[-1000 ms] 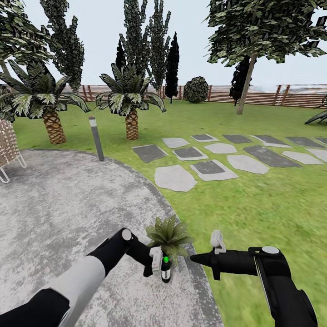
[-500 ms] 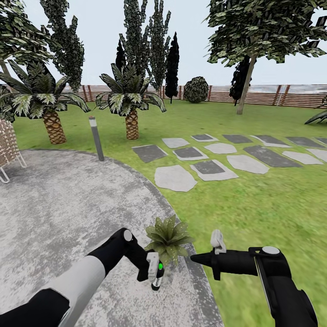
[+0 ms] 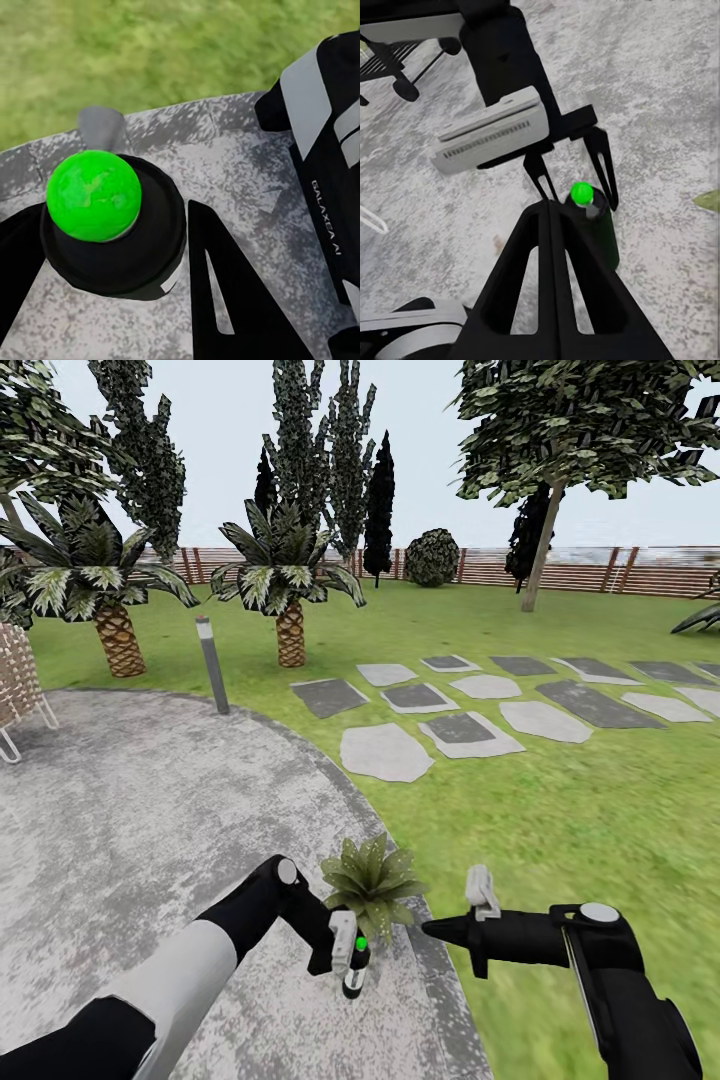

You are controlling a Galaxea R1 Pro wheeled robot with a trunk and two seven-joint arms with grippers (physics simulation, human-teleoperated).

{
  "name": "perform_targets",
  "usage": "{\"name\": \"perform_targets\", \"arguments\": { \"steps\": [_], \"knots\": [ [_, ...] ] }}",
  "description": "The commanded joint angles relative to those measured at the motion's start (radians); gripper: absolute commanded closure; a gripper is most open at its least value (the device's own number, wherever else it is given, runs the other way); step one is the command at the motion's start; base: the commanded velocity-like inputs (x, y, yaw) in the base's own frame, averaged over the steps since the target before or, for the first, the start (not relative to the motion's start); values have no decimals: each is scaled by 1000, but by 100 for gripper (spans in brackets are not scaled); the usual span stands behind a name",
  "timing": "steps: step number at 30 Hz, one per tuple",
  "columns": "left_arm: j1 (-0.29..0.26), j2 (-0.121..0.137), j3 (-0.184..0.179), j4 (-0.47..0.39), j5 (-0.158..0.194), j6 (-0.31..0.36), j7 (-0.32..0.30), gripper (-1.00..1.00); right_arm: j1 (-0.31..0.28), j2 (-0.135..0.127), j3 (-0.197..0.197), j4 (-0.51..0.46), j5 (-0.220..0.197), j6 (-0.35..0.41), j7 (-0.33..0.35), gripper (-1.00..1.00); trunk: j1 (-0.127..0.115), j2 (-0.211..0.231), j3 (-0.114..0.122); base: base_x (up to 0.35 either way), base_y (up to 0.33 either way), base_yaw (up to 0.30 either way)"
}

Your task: Pick up the pesticide atomizer in the garden and spray insectifuge to fully cover both potted plants in the garden.

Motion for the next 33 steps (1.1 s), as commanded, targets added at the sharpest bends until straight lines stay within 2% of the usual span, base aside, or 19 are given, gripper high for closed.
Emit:
{"name": "perform_targets", "arguments": {
  "steps": [1, 5, 14, 16, 17, 20, 24, 33],
  "knots": [
    [-1, 0, 0, -3, -5, -10, -1, 100, -1, -3, -1, -1, 7, 9, 7, 100, 0, 0, -1, 0, 0, 0],
    [-1, 0, 2, -5, -5, -8, -2, 100, -1, -35, -2, -1, 7, 9, 7, 100, 0, 0, -1, 0, 0, 0],
    [-1, -5, 1, -46, 0, -7, -16, 100, -1, -41, -1, 0, 6, 8, 0, 100, 0, 0, -1, 0, 0, 0],
    [-1, -10, 0, -51, 27, -7, -17, 100, -1, -40, -1, 0, 6, 8, -1, 100, 0, 0, -1, 0, 0, 0],
    [-1, -12, 0, -53, 64, -7, -18, 100, -1, -39, 0, 0, 6, 7, -1, 100, 0, 0, -1, 0, 0, 0],
    [-1, -14, 0, -58, 132, -7, -19, 100, -1, -38, 0, 2, 5, 7, -2, 100, 0, 0, -1, 0, 0, 0],
    [-1, -14, -1, -90, 150, -7, -22, 100, -1, -38, 0, 2, 6, 6, -2, 100, 0, 0, -1, 0, 0, 0],
    [0, -14, -1, -98, 154, -7, -55, 100, -1, -40, 0, 0, 7, 6, -2, 100, 0, 0, -1, 0, 0, 0]
  ]
}}
